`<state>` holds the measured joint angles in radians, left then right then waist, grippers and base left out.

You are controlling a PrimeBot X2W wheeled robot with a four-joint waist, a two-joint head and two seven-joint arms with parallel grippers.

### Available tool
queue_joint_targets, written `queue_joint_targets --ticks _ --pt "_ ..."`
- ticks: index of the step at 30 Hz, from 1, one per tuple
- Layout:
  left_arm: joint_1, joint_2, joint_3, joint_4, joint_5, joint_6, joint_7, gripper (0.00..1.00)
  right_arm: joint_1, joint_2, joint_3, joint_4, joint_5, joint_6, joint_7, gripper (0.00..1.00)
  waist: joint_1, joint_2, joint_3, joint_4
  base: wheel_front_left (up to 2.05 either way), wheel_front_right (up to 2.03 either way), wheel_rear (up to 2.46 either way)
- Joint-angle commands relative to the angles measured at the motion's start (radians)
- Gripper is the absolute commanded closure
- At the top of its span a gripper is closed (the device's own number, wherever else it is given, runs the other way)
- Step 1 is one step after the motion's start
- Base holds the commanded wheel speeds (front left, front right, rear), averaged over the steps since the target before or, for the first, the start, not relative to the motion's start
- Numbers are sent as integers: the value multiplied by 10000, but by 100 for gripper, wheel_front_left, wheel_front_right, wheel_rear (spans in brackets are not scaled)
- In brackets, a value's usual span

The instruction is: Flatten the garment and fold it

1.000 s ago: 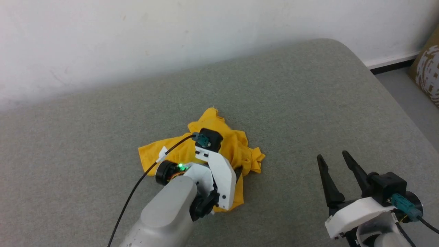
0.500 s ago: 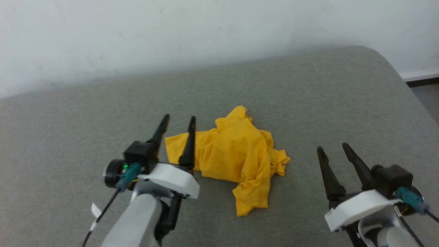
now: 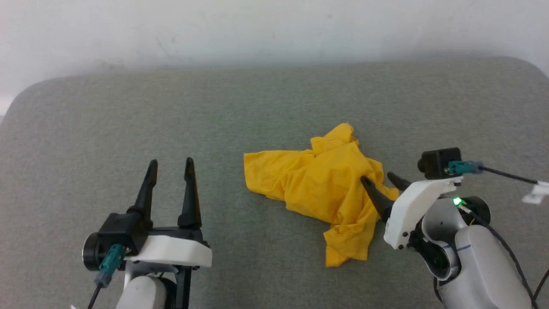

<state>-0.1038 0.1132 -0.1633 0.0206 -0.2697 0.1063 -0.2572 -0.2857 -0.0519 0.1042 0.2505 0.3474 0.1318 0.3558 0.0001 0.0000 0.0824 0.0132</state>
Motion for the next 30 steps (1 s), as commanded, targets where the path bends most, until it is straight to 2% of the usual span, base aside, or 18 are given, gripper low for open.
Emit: queue_joint_targets --ticks 1,2,3,4,5,10,13,17,20,22,23,24,25,30 --pt "153 -71 144 6 141 -111 -44 0 -191 16 2 204 105 -11 399 0 -1 0 110 350 0 0 0" --pt "202 -127 246 48 194 -186 -44 0 -279 16 5 365 205 -11 803 0 -1 0 97 424 0 0 0" --pt "250 -180 344 85 240 -255 -44 0 -355 16 46 467 342 -11 1140 33 -1 0 76 489 0 0 0" --pt "298 -231 423 120 278 -334 -44 0 -422 16 135 487 488 -11 1370 70 -1 0 52 549 0 0 0" --pt "342 -274 490 147 328 -410 -44 0 -457 16 204 471 626 -11 1521 100 -1 0 25 600 0 0 0" --pt "531 -457 777 262 465 -681 -44 0 -338 16 993 -54 1266 -11 1661 100 -1 0 -150 765 0 0 0" --pt "613 -518 925 335 534 -797 -45 0 -31 16 2240 -741 1470 -11 1728 100 -1 0 -285 775 0 0 0" --pt "649 -568 1080 416 601 -927 -45 0 854 1 4140 -1541 1871 -11 2514 100 -1 0 -426 750 0 0 0" --pt "654 -596 1119 419 619 -959 -45 0 1457 -373 5100 -1820 1690 -11 3183 100 -1 0 -460 681 0 0 0" --pt "673 -607 1128 390 624 -967 -45 0 1731 -621 5218 -1865 1408 -11 3374 100 -1 0 -452 600 0 0 0" --pt "679 -612 1134 380 618 -974 -45 0 1802 -701 5157 -1907 1171 -11 3295 87 -1 0 -441 551 0 0 0" --pt "687 -615 1133 382 611 -986 -45 0 1848 -770 5121 -1950 953 -11 3191 31 -1 0 -428 502 0 0 0" --pt "693 -618 1135 385 611 -992 -45 0 1927 -780 4998 -1972 825 -11 3090 0 -1 0 -421 455 0 0 0" --pt "674 -625 1077 522 597 -1030 -45 0 2326 -519 3658 -2531 592 -11 1940 0 -1 0 -486 291 0 0 0"
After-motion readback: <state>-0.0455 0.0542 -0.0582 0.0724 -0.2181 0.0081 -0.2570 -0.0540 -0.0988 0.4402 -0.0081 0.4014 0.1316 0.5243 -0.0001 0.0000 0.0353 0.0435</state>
